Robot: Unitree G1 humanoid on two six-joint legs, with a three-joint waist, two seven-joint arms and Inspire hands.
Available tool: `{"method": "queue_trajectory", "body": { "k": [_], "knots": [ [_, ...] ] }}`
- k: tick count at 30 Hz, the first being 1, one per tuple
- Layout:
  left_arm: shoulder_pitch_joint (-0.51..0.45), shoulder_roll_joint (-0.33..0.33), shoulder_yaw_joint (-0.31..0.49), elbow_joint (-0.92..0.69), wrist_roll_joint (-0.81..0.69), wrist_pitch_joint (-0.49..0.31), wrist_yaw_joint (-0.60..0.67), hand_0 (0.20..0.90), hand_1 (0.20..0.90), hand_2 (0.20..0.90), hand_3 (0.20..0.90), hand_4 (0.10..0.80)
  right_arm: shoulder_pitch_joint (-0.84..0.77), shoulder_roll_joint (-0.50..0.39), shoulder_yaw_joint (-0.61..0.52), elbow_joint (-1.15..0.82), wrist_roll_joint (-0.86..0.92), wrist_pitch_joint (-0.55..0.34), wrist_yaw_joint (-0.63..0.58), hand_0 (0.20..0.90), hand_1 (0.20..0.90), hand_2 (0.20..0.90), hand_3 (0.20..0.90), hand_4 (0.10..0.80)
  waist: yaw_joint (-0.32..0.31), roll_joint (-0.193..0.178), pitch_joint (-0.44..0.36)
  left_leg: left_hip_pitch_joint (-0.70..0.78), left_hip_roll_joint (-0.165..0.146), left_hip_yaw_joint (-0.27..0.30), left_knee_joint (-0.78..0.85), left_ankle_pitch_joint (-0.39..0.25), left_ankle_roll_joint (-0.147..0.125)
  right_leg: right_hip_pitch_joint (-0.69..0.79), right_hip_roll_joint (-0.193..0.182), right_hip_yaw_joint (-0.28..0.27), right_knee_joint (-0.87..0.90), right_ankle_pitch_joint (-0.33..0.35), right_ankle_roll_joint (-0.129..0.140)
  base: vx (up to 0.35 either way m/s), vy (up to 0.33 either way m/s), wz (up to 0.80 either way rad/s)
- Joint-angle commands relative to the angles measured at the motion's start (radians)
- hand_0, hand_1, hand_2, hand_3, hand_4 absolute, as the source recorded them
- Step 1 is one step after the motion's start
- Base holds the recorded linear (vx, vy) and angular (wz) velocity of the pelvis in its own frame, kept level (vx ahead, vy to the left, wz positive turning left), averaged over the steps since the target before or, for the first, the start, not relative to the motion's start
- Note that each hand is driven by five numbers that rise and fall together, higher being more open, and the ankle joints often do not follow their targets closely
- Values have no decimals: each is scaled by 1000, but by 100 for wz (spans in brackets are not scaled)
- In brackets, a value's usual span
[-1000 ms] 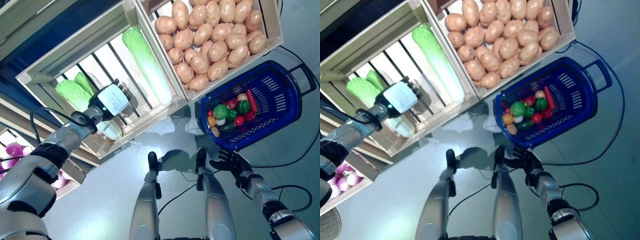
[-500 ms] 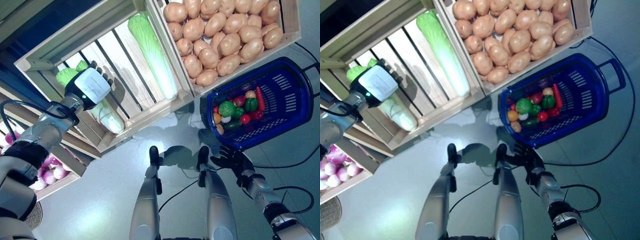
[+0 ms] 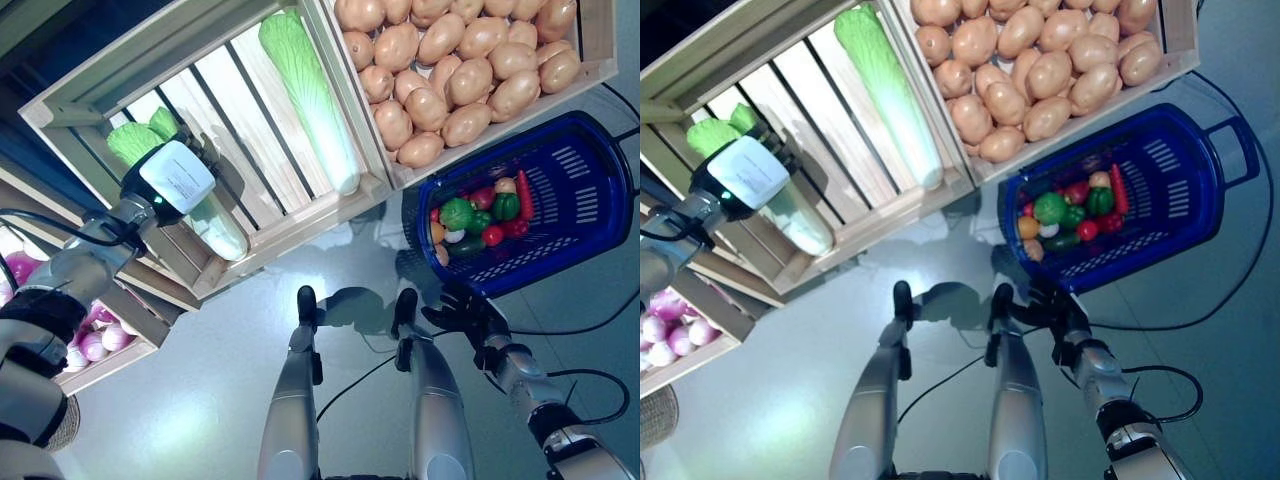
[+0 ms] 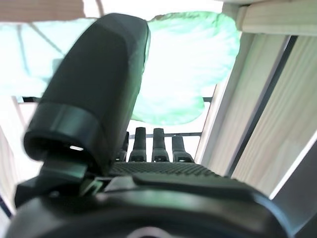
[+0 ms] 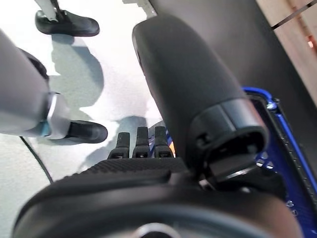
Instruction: Put vegetables into the basket
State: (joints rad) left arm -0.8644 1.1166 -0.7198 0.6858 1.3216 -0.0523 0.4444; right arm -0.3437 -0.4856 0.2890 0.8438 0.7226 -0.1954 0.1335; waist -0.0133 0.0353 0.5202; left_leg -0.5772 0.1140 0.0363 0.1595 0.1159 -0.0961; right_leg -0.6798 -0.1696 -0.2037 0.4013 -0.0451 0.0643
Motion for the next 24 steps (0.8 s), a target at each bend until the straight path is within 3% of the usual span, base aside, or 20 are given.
{"method": "queue_trajectory", "body": {
  "k": [1,9,17,24],
  "knots": [
    [-69,151,128,23,1,52,77,900,900,900,900,800,83,-52,-31,-106,48,-84,-43,900,900,900,900,800,4,-28,0,-113,-2,26,146,-43,-20,78,-16,-20,-57,-12,12,0,0,0],
    [-63,162,158,9,-83,120,137,900,900,900,900,800,113,-52,-32,-191,29,-73,-82,900,900,900,900,800,0,-43,0,-142,7,25,153,-42,-16,45,-16,-15,-33,-15,12,-2,2,0],
    [-101,160,166,47,-155,106,236,900,900,900,900,800,122,-58,-29,-228,23,-84,-92,900,900,900,900,800,-2,-61,0,-172,18,19,165,-41,-15,13,-19,-13,-9,-19,9,-7,14,0],
    [-67,155,195,19,-162,98,272,900,900,900,900,800,152,-58,-40,-291,15,-84,-116,900,900,900,900,800,-1,-84,0,-208,17,12,192,-53,-5,-21,-24,-10,9,-19,9,-3,20,1]
  ]
}}
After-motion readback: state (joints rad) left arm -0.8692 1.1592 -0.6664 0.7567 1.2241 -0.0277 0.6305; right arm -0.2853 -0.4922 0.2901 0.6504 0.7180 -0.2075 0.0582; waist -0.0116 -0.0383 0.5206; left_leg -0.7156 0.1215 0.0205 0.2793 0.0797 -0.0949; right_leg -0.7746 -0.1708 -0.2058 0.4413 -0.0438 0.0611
